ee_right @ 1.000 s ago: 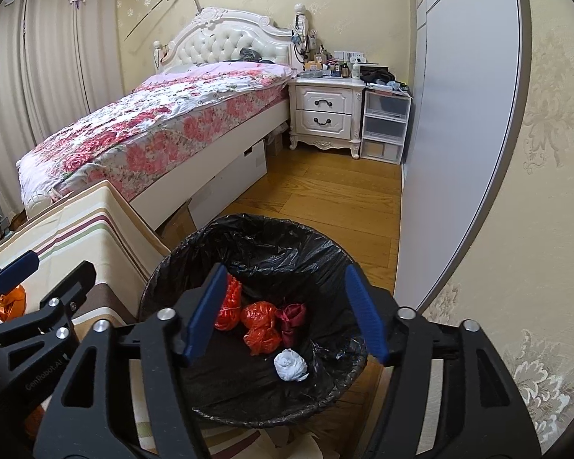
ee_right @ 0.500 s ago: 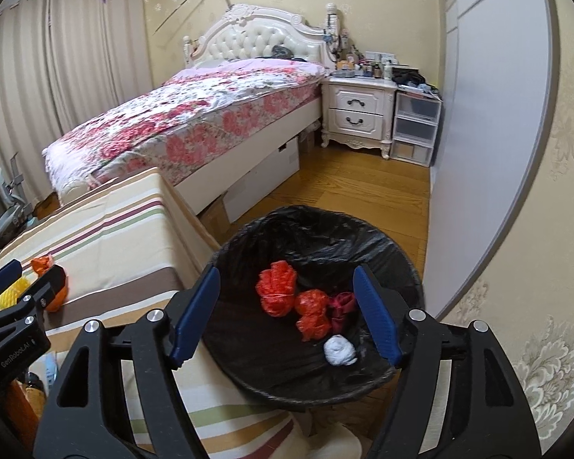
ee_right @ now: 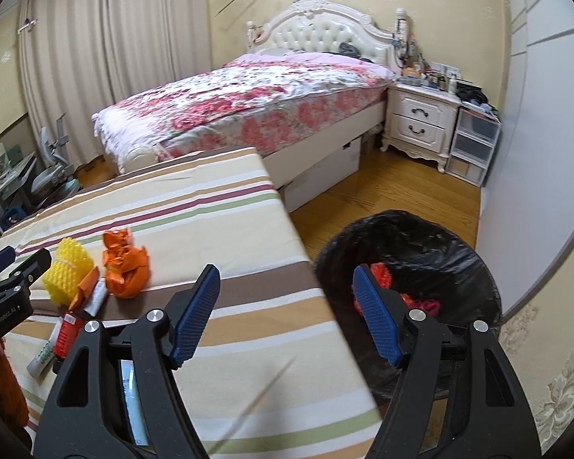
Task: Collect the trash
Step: 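Grasp the yellow foam net with the left gripper while the right gripper grasps the orange plastic bag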
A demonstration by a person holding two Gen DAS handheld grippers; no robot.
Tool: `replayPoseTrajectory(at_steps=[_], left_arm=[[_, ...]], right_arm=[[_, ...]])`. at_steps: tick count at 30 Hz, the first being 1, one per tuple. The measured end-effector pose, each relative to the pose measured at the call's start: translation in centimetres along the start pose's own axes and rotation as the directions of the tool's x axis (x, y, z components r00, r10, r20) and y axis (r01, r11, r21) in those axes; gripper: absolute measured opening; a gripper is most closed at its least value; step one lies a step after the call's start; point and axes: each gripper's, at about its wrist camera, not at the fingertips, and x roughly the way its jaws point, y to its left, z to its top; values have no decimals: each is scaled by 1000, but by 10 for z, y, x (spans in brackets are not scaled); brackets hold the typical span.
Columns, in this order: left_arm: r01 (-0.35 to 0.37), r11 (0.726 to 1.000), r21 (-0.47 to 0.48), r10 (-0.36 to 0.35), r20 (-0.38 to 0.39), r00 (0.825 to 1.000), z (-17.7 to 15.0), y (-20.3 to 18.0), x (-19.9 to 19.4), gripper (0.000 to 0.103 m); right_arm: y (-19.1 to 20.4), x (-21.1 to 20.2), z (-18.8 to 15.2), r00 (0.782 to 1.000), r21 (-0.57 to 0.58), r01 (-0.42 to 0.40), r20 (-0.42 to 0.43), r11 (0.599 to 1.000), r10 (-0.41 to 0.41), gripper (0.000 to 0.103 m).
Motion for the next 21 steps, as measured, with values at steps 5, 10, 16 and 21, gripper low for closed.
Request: replayPoseTrajectory(at_steps=[5,10,16,21], left_arm=[[6,1000,-10,-6,-29,1000,-3,11,12,81],[24,1000,12,-23,-59,998,-4,11,25,81],[91,996,-5,-91,-130,987,-9,15,41,63],[184,980,-71,-193,-152,969,-15,25,44,42]], right_arm=[[25,5,-2,1000,-48,-26,-16,999,25,71],[39,10,-3,999,-71,-42,-32,997,40,71],[50,14,-1,997,-83,-62,-42,995,58,71],[60,16,0,997,-99,-73,-47,992,69,71]])
